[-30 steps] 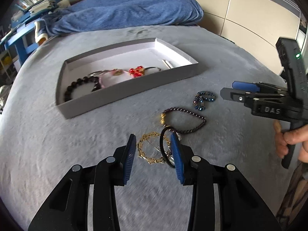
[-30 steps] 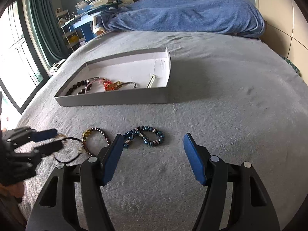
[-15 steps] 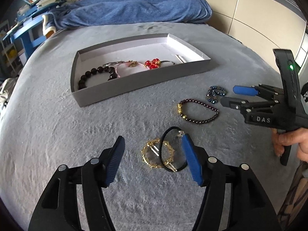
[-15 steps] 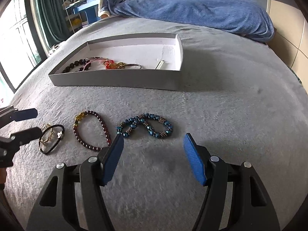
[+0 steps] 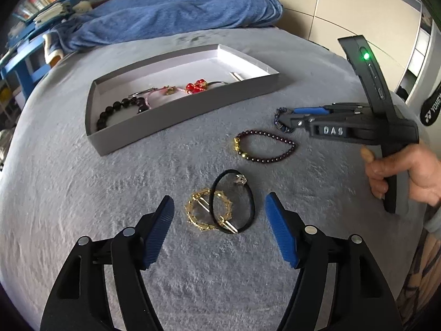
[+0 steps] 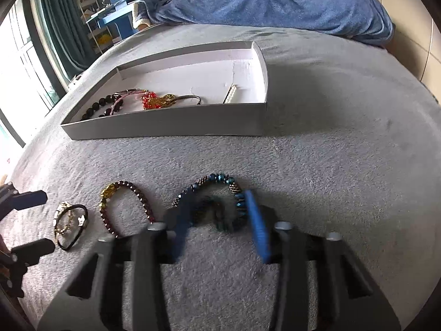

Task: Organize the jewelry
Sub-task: 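Grasp the blue bead bracelet with the right gripper while the left grasps the gold hoop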

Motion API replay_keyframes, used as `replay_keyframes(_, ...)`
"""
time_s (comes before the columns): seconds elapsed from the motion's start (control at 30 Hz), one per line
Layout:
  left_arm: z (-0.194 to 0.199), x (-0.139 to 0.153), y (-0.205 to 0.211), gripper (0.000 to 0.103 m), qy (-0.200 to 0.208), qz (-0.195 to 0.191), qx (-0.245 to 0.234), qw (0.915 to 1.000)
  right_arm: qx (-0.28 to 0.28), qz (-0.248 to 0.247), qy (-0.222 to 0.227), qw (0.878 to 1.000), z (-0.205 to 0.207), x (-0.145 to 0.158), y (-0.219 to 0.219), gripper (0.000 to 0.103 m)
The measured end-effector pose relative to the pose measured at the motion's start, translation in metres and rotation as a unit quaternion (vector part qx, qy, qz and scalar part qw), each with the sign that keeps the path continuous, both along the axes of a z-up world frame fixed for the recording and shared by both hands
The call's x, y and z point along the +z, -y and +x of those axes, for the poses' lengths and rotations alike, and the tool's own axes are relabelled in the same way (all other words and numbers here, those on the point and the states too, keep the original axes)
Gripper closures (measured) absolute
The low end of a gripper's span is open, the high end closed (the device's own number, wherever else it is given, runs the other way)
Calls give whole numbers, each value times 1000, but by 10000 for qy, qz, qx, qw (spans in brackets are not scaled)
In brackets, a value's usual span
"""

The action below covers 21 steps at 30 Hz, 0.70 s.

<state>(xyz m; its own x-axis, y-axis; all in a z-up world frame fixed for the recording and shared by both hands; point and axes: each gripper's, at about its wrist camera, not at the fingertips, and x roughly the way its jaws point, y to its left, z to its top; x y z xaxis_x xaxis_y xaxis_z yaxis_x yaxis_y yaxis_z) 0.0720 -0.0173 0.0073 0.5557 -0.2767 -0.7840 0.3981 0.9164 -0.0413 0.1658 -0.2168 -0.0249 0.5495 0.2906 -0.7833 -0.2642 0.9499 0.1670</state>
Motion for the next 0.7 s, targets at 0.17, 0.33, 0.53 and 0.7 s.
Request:
replay_keyframes(0.17, -1, 2, -2, 32, 36, 18, 4, 10000, -95, 167, 102, 9998, -6, 11, 10, 90)
replay_keyframes(0.33, 7, 6, -7, 40, 22, -238, 52, 9997, -64, 153, 329, 9993, -17, 26, 11, 90)
replay_keyframes(0.53, 25, -9, 2, 61, -225, -222, -24, 9995, -22, 135, 395, 9991, -22, 32, 11, 90)
replay_keyframes(0.7, 28, -17, 5, 78, -113, 195, -17, 9997, -23, 123, 361, 9993, -19, 27, 10, 90)
